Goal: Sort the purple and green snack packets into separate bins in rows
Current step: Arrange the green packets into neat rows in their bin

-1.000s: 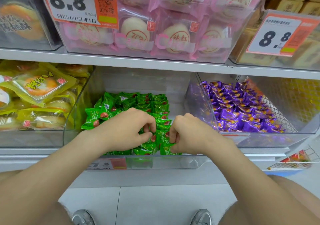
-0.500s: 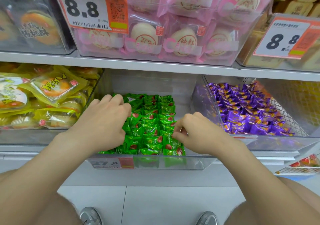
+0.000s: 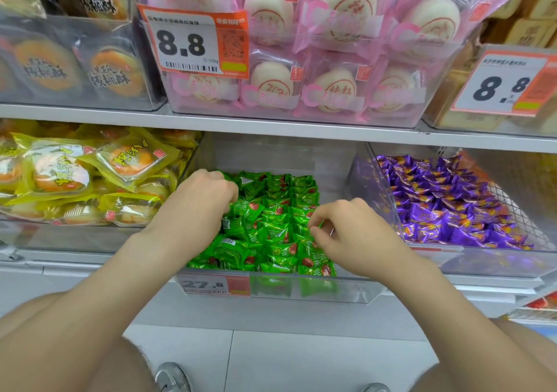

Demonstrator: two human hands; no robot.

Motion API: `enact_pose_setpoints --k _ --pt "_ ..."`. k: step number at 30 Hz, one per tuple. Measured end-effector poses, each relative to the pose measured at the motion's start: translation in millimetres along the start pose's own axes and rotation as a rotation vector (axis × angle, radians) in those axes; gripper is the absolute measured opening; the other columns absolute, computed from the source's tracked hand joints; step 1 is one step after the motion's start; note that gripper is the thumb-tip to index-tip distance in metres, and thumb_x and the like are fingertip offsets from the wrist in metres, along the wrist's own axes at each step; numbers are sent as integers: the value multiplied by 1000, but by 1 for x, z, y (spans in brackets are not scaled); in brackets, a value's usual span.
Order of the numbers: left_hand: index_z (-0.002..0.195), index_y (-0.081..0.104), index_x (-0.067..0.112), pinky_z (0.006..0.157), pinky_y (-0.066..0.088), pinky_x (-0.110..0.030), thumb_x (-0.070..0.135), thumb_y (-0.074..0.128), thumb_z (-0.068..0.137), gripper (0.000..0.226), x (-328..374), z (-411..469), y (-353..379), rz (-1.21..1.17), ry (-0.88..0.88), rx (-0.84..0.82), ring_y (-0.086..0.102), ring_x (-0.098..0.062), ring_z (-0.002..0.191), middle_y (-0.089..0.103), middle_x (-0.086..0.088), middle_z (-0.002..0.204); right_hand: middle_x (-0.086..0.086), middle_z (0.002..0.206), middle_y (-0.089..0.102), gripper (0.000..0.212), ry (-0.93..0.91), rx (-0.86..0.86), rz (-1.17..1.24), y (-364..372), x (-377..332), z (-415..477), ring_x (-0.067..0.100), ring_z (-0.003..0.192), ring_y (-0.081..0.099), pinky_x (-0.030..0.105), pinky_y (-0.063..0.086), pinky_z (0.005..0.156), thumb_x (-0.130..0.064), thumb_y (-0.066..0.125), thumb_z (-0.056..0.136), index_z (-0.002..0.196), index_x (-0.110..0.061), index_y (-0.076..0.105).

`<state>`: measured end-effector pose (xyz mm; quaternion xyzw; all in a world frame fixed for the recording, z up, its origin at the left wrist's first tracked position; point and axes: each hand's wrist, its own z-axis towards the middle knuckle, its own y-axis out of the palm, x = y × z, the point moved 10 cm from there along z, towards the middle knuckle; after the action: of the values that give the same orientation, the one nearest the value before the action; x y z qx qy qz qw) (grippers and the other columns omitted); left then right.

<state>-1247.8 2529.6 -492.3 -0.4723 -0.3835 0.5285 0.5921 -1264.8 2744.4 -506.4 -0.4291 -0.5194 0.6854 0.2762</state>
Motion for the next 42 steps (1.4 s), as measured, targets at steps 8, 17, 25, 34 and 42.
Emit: enact_pose_setpoints --k 8,17,25,34,42 --pt "116 69 26 67 63 -30 18 72 98 19 37 -4 -11 -1056 -99 -18 75 -14 76 77 5 89 -8 102 72 34 -62 71 649 -21 -20 1 11 87 73 31 61 78 -30 77 93 126 -36 72" --pt "115 75 26 77 64 -29 19 96 73 47 71 -3 -12 -1121 34 -58 74 -14 88 72 5 103 24 81 72 17 270 -68 1115 -5 15 -7 32 64 73 36 60 57 -9 76 95 104 0 66" --pt "100 80 37 64 39 -12 49 78 88 17 87 2 -10 -754 139 -20 64 -8 83 68 16 88 -6 91 78 31 32 22 576 -31 19 -15 12 81 76 34 60 77 -54 81 83 99 -28 79" --pt "94 75 46 96 40 -38 54 74 88 10 103 3 36 -487 131 -369 43 -15 105 46 12 104 -15 88 54 20 -6 -269 -29 2 17 -20 12 96 45 34 45 81 -36 81 89 106 -32 72" --pt "90 74 42 87 34 -43 67 75 81 27 123 17 50 -273 151 -388 35 -21 103 39 10 100 -4 91 45 24 46 -363 -158 8 20 -17 28 109 61 36 50 73 -15 79 86 89 -30 60"
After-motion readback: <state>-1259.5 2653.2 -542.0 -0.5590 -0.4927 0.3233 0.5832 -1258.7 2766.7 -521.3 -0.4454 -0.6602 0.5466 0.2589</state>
